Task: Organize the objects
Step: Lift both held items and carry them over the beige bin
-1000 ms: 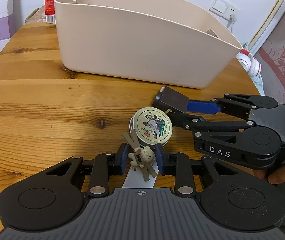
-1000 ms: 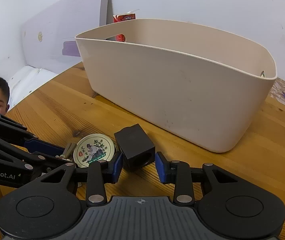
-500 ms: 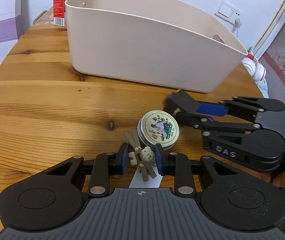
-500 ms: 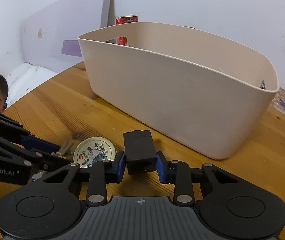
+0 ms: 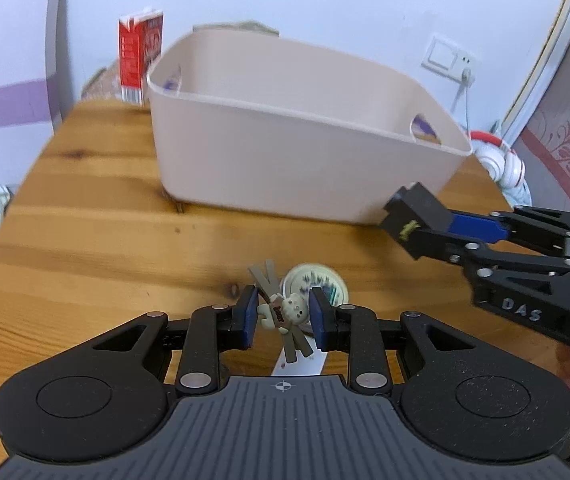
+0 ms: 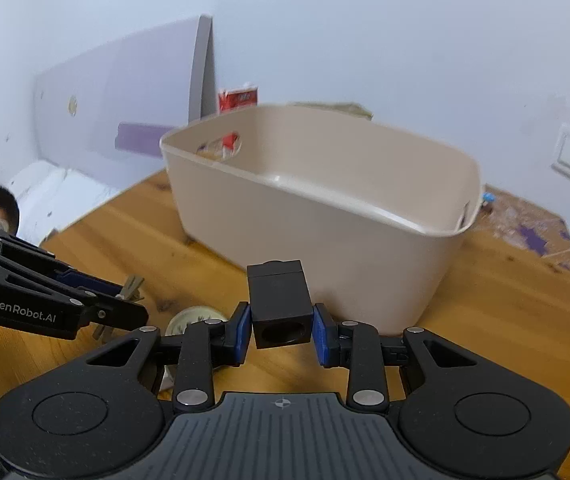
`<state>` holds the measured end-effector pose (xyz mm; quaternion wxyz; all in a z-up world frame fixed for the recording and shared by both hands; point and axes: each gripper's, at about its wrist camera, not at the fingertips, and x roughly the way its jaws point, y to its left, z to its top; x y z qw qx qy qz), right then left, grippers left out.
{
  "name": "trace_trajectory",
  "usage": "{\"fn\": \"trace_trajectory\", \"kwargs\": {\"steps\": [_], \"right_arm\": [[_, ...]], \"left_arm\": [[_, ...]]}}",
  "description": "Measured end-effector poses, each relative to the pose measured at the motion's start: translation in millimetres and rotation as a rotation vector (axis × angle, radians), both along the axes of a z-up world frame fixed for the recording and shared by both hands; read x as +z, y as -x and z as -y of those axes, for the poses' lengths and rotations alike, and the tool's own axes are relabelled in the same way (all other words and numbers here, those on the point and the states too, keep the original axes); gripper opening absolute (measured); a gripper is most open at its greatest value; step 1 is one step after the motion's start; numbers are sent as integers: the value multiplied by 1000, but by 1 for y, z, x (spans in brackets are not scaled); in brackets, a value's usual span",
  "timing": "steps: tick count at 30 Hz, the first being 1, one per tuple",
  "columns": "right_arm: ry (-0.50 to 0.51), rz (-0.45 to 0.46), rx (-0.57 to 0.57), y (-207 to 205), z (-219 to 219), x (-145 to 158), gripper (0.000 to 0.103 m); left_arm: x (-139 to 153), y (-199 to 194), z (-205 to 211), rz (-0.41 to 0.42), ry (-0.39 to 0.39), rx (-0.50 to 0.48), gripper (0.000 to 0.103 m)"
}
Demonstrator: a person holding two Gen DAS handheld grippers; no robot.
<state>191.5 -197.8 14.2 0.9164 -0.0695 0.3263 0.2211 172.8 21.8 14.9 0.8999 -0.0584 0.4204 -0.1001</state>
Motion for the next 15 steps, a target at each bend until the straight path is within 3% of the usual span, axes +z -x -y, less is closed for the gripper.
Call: {"fn": "trace_trajectory", "kwargs": {"steps": [15], "right_arm": [[-42,161,-96,8,26,61,30]], "left_arm": [[59,-5,6,187,-55,8,28]]}}
